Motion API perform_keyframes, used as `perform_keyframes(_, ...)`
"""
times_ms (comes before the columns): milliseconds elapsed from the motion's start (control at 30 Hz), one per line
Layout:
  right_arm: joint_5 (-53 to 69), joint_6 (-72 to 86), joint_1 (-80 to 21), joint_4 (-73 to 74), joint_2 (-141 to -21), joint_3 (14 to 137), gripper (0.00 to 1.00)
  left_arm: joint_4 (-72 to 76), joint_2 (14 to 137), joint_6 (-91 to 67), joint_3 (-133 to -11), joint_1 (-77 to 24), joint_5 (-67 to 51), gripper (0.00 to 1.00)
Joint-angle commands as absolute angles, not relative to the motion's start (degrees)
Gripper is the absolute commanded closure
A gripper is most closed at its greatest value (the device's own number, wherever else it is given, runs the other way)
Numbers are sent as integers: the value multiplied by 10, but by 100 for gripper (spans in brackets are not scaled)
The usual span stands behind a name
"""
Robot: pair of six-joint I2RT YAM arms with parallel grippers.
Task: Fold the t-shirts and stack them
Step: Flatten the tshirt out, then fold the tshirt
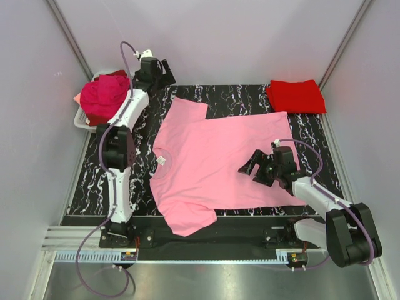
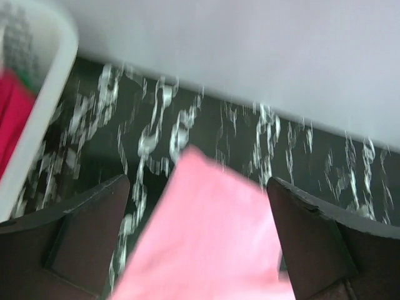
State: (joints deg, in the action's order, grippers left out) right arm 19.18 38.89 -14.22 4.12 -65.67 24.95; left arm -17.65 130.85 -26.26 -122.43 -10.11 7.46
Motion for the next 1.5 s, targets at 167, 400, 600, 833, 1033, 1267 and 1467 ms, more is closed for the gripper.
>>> perform_keyframes(167,192,387,-145,35,-638,272,5,-336,915,-320,-892,-135,62,2)
perform_keyframes(400,185,385,-145,43,-635,273,5,-465,677,-367,-644,-334,129,5)
perform_keyframes(600,176,388,-145,50,-620,270,5,-527,432,-561,-414,-491,91,9)
perform_keyframes(833,170,389,-145,59,-613,271,5,-514,323,-743,-239,-656,69,17)
perform_keyframes(1033,157,393,-145,71,-597,268,5,-484,405,-881,-236,-840,146,17)
perform_keyframes(1267,146,396,-145,84,-565,264,5,-425,540,-900,-262,-881,174,19)
perform_keyframes(1467,80,408,-144,172,-499,286,3,-404,587,-908,-266,-882,214,36)
